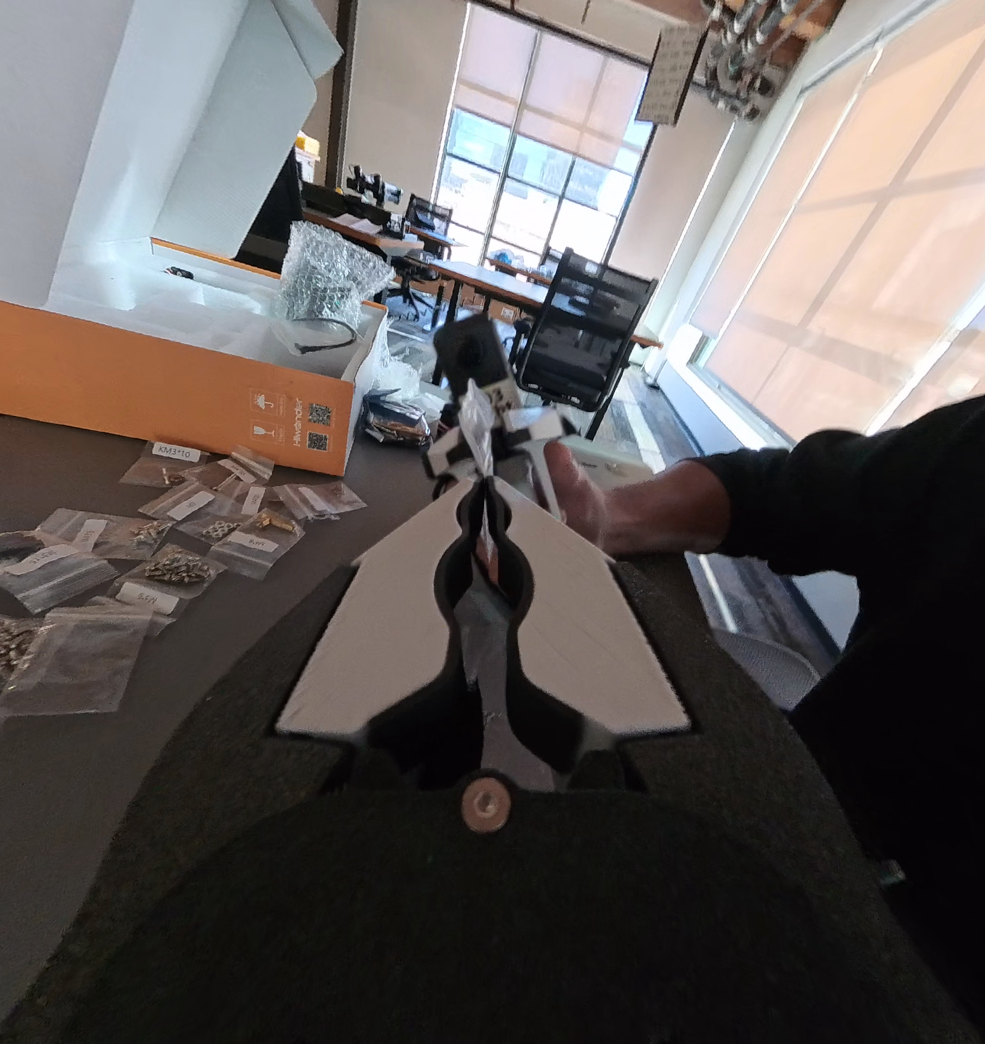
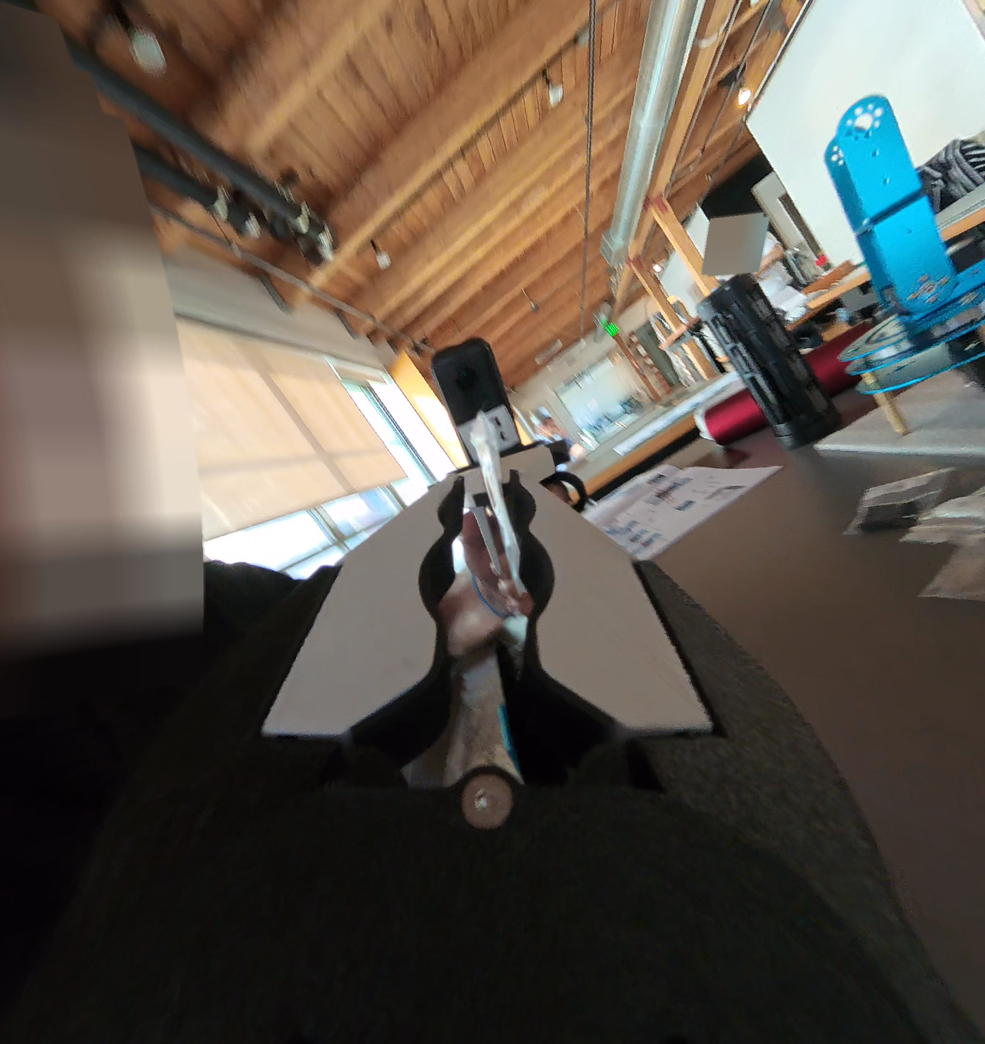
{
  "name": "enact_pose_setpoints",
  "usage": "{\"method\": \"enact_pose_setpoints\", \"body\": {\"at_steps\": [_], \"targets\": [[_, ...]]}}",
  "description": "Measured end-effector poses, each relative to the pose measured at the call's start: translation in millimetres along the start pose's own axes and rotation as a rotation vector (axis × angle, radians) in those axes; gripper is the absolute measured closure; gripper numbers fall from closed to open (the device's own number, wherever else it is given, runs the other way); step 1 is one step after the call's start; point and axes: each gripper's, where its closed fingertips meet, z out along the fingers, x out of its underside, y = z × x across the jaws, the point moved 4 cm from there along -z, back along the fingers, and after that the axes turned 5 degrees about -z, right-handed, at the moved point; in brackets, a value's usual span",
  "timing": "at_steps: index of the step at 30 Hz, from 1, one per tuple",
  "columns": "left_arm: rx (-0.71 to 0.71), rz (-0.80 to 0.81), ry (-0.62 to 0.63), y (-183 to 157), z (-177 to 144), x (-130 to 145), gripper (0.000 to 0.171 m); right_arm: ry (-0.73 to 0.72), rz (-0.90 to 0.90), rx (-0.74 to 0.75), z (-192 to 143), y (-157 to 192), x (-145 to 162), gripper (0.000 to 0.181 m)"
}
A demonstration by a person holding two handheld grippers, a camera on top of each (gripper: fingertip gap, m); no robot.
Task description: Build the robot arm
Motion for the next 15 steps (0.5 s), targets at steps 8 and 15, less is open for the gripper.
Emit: {"method": "enact_pose_setpoints", "body": {"at_steps": [8, 15], "targets": [[-0.06, 0.325, 0.328, 4.1, -48.7, 37.1, 0.171, 0.485, -0.428, 0.147, -16.3, -4.3, 14.9, 0.149], [-0.149, 0.424, 0.431, 23.1, -70.7, 58.2, 0.171, 0.937, -0.531, 0.145, -37.0, -9.6, 61.4, 0.164]]}}
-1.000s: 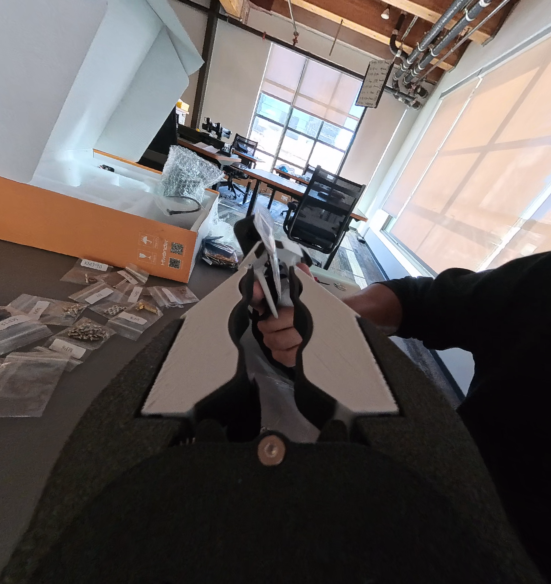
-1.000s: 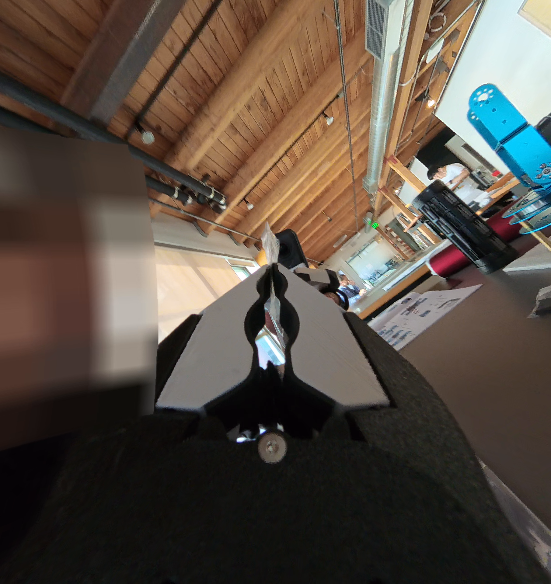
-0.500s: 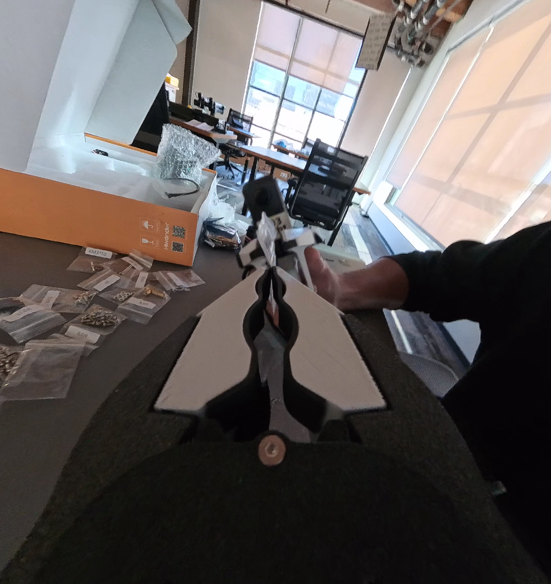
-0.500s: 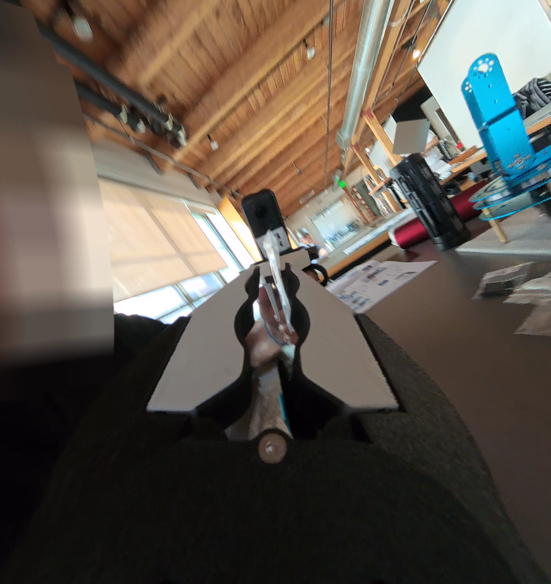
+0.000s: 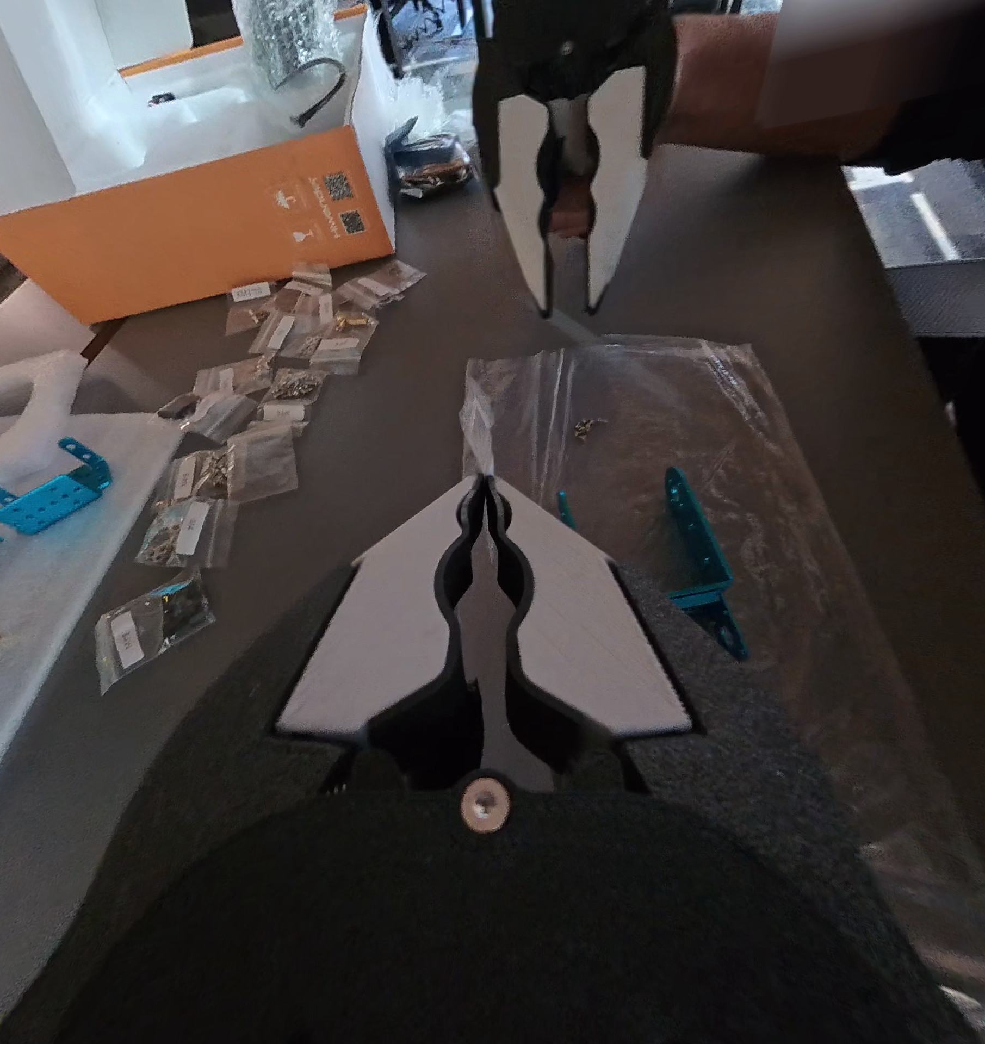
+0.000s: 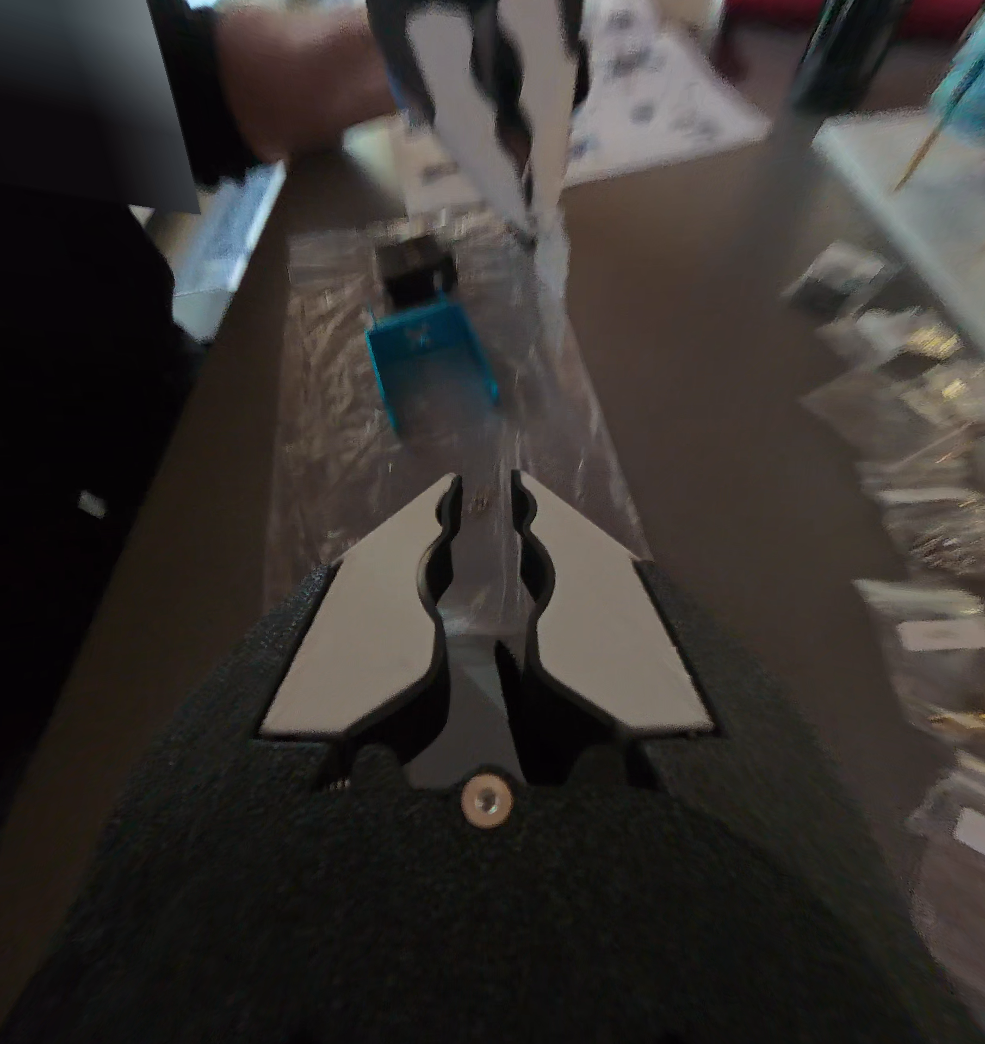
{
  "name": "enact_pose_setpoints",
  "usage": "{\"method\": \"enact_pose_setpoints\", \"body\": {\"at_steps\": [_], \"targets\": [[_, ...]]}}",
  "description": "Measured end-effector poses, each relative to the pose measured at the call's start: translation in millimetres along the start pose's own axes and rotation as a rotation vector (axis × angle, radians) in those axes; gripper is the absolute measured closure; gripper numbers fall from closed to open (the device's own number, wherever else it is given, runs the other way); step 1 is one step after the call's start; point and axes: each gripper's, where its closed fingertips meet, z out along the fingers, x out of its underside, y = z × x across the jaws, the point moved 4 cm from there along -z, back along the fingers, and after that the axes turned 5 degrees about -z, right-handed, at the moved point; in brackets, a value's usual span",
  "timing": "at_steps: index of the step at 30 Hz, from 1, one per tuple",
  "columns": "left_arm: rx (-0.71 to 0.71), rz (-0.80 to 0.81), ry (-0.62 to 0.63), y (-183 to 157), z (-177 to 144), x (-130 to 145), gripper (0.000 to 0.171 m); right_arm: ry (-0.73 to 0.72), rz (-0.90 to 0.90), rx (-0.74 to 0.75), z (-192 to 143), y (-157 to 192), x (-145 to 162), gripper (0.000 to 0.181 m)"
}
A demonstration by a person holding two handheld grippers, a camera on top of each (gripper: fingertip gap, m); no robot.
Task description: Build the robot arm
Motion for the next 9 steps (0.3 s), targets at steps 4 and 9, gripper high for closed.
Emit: {"method": "enact_pose_setpoints", "body": {"at_steps": [4, 9], "targets": [[-0.057, 0.036, 0.027, 6.0, 8.0, 10.8, 0.171, 0.1, -0.033, -0.04, 12.3, 12.1, 13.4, 0.171], [-0.092, 0.037, -0.028, 6.2, 7.5, 3.5, 0.171, 0.181, -0.086, -0.046, 30.2, 26.1, 19.8, 0.172]]}}
